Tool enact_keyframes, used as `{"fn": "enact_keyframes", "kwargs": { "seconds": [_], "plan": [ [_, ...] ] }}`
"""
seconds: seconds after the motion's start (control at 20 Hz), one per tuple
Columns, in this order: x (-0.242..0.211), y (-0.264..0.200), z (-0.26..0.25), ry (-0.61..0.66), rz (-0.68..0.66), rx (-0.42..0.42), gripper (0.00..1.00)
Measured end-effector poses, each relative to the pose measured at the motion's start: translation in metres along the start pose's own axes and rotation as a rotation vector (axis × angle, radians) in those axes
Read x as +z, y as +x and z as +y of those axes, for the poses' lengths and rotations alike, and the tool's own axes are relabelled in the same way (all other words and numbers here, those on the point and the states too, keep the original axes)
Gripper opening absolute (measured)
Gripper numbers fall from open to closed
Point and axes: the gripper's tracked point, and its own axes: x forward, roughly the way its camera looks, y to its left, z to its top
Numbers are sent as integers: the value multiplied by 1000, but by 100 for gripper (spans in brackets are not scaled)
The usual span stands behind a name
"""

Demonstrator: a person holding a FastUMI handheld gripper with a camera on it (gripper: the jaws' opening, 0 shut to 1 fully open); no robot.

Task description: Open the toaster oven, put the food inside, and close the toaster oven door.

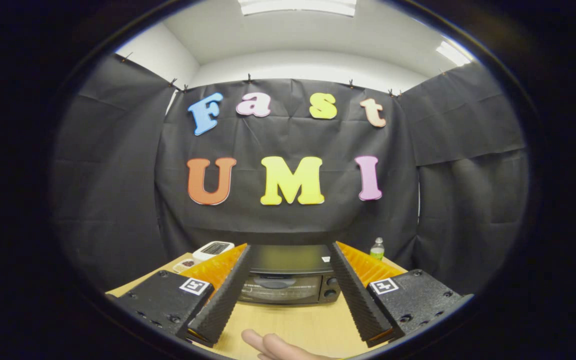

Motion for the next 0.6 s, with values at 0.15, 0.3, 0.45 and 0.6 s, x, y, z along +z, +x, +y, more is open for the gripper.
{"fn": "enact_keyframes", "kwargs": {
  "seconds": [0.15,0.3,0.45,0.6],
  "plan": [
    [-10,25,4,7,-10,0,100],
    [-21,50,13,-7,-21,16,100],
    [-41,77,25,19,4,58,100],
    [-65,107,20,25,42,56,100]
  ]
}}
